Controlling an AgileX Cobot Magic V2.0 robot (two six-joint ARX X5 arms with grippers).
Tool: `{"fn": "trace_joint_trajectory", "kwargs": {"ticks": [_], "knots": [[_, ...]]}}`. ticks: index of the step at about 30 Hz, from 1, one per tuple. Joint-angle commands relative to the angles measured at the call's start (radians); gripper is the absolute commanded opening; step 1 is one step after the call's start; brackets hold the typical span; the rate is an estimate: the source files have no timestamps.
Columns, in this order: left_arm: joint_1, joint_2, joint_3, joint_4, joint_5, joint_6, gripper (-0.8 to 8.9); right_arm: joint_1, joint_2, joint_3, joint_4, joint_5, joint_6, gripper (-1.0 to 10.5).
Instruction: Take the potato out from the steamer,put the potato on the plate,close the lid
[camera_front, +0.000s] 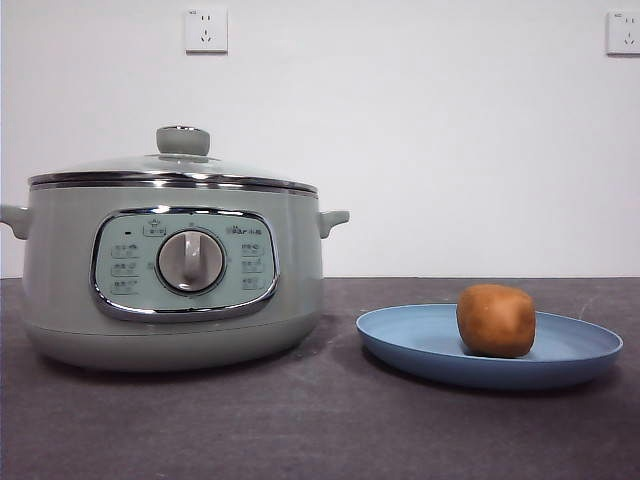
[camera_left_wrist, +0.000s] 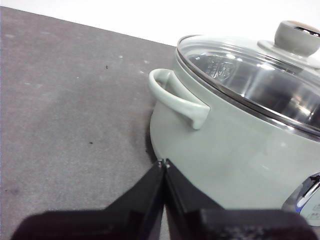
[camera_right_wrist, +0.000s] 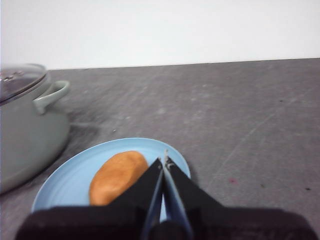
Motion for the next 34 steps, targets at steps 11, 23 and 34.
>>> {"fn": "trace_joint_trajectory", "kwargs": {"ticks": [11,23,34], "knots": [[0.002,-0.004,-0.014,0.003,-0.004,-0.004,-0.03,-0.001,-0.086,-0.055,-0.064,0.053,0.064,0.0],[0.002,-0.004,-0.014,0.003,-0.004,-0.004,-0.04,0.0,-0.089,-0.054,-0.098,0.05,0.065,0.0],[0.002,-0.004,-0.014,0.003,-0.004,-0.004,-0.03,0.0,-0.089,-0.054,-0.098,0.05,0.065,0.0]]}}
